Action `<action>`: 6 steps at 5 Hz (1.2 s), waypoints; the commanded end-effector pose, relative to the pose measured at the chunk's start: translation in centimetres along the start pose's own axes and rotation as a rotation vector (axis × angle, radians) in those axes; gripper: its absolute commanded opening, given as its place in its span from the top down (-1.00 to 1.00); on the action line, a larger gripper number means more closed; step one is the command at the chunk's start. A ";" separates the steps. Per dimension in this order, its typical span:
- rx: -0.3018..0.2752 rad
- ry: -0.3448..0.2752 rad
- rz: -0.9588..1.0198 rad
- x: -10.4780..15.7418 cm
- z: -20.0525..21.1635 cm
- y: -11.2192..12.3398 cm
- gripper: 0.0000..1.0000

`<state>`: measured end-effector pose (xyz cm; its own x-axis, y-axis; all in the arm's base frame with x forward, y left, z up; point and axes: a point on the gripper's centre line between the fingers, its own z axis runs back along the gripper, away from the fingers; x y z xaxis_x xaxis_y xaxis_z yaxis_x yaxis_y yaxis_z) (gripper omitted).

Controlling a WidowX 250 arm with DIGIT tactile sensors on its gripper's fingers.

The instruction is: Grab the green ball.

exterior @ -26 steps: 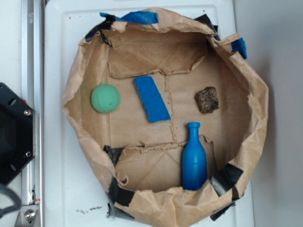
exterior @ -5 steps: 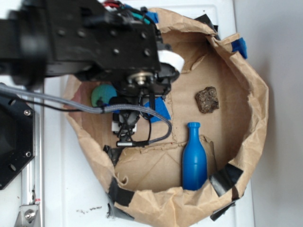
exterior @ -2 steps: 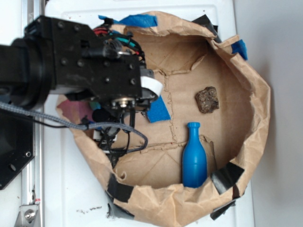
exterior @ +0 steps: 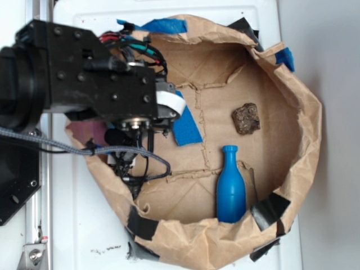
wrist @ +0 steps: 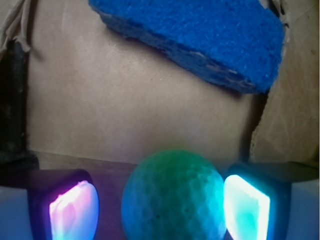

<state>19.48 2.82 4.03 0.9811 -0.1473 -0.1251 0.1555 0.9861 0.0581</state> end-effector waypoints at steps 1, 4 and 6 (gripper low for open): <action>0.051 0.029 0.069 1.1 -2.2 1.2 -0.12; 0.042 0.024 0.077 0.9 -1.7 1.2 1.00; -0.042 -0.121 0.104 0.8 5.2 0.5 1.00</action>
<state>20.50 2.41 8.36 0.9977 -0.0499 -0.0464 0.0504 0.9987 0.0094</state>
